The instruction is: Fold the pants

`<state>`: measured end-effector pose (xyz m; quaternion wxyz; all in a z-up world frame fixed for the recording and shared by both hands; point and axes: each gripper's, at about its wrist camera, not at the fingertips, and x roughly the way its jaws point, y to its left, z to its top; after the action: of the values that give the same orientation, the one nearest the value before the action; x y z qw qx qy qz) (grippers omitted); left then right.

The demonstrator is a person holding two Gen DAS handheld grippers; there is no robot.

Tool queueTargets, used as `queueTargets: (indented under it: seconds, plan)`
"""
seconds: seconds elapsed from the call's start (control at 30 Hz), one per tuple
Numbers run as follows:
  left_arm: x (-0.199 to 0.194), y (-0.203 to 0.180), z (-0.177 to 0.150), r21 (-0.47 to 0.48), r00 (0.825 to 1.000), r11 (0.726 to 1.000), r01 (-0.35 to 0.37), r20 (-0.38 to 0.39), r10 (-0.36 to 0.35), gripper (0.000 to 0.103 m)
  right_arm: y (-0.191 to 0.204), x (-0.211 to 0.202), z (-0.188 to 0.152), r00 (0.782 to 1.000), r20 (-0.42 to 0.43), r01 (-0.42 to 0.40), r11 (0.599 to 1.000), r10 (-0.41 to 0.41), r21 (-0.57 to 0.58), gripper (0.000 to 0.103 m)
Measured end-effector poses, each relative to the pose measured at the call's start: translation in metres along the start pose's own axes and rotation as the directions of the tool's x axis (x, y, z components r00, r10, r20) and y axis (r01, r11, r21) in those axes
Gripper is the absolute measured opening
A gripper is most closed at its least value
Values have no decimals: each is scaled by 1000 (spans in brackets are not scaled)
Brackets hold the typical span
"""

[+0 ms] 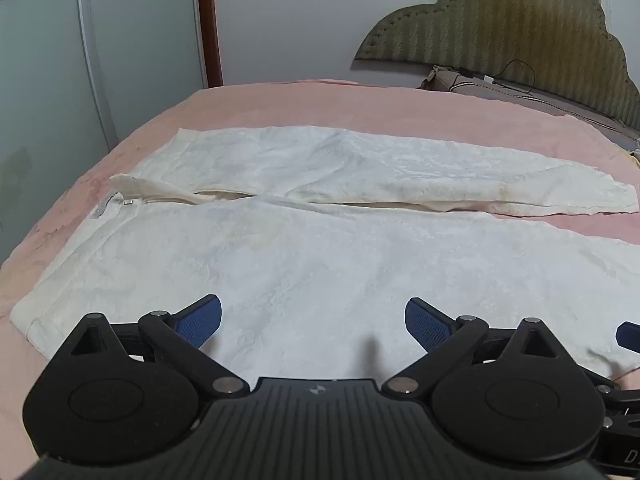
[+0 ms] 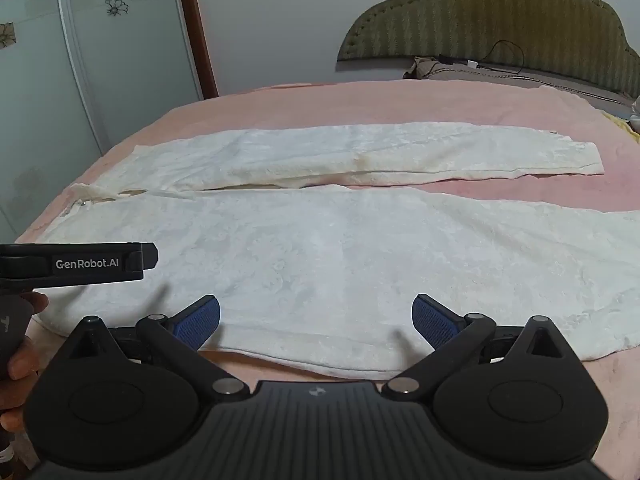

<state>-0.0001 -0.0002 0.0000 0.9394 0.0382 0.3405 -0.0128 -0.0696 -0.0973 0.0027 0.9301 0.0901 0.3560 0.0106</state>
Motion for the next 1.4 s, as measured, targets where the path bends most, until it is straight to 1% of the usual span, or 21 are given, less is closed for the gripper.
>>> queueTargets:
  seconds: [0.13,0.17,0.23,0.3,0.4,0.57,0.7,0.83,1.27,1.4]
  plan:
    - [-2,-1,-1,16,1000,1000,-4,5,3,101,-5,0,1,1000,-12,-1,1000,1,11,103]
    - [4,0,-2,11,1000,1000,0,-21,0,101,0,3,0,999,0,35,999,-35,-17,103]
    - [6,9,-4,0,1000,1000,25,-18,-25,101,-1,2,0,999,4,33,999,-33,-13,103]
    - [7,10,-5,0,1000,1000,26,-17,-26,101,-1,2,0,999,5,35,999,-35,-15,103]
    - [5,-2,-3,4,1000,1000,1,-29,-1,101,-2,3,0,999,2,39,999,-39,-15,103]
    - [7,-1,-3,-3,999,1000,-8,-45,8,101,-2,4,1,998,-9,59,998,-59,-17,103]
    - [9,3,-3,-27,998,1000,-1,-61,-1,101,-1,9,2,996,-34,76,997,-77,-18,103]
    - [11,6,-3,-40,997,999,-7,-74,4,101,-3,9,1,997,-42,64,998,-64,-7,103]
    - [11,7,-4,-40,997,999,-17,-76,14,101,-3,9,0,997,-47,53,999,-53,-6,103]
    - [14,8,-4,-36,996,999,-35,-88,32,101,-2,8,2,999,-26,20,999,-21,-30,103]
